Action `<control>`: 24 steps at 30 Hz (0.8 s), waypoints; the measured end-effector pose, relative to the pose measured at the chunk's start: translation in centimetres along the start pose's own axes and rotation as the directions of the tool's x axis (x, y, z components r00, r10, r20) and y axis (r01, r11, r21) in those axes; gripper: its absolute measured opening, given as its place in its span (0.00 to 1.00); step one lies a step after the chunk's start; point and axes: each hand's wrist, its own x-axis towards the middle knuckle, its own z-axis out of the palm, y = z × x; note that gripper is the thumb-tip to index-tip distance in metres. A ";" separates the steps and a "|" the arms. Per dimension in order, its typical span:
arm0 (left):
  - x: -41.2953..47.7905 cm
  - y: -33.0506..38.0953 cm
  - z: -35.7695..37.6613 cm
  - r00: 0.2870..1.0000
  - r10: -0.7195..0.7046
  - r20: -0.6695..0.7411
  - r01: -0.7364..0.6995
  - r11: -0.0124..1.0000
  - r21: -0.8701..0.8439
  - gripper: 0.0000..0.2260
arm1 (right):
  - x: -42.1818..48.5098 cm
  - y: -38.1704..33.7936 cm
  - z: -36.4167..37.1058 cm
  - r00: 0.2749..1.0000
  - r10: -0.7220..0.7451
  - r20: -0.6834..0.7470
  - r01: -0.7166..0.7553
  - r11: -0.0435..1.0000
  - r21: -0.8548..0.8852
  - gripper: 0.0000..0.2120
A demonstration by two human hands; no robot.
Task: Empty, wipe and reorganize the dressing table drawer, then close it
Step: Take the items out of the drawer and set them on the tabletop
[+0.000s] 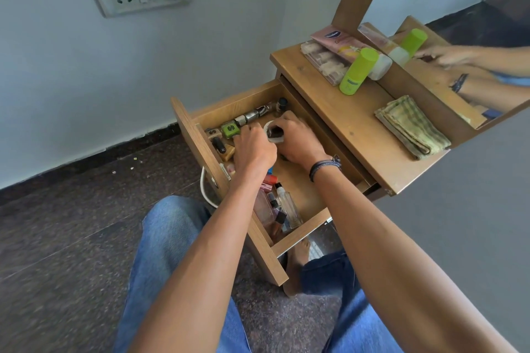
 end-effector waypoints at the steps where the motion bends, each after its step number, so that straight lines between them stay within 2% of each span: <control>1: 0.0 -0.1 0.1 1.000 0.013 0.014 -0.013 1.000 0.002 0.22 | -0.3 0.1 0.1 1.000 0.014 0.003 -0.014 1.000 0.023 0.11; 4: -0.1 0.0 0.5 0.993 0.095 0.067 -0.095 0.995 0.005 0.24 | -1.3 0.8 0.1 0.998 0.055 -0.022 -0.051 0.988 0.145 0.09; 7: -0.1 0.0 0.8 0.980 0.160 0.117 -0.162 0.987 0.009 0.27 | -2.5 1.2 -0.2 0.994 0.087 -0.062 -0.070 0.968 0.240 0.12; 10: -0.3 -0.2 1.2 0.969 0.180 0.171 -0.193 0.979 0.062 0.25 | -4.2 1.5 -0.1 0.966 0.205 -0.155 -0.151 0.942 0.301 0.14; 13: -0.5 -0.2 1.3 0.964 0.187 0.191 -0.209 0.973 0.101 0.24 | -5.5 1.6 0.0 0.912 0.341 -0.230 -0.285 0.927 0.244 0.15; 17: -0.5 -0.2 1.3 0.963 0.185 0.195 -0.210 0.970 0.119 0.23 | -6.6 1.4 -0.2 0.877 0.381 -0.294 -0.346 0.924 0.164 0.15; 24: -0.7 0.0 1.1 0.973 0.137 0.188 -0.160 0.981 0.111 0.21 | -5.9 0.6 -1.1 0.908 0.337 -0.248 -0.333 0.941 0.060 0.15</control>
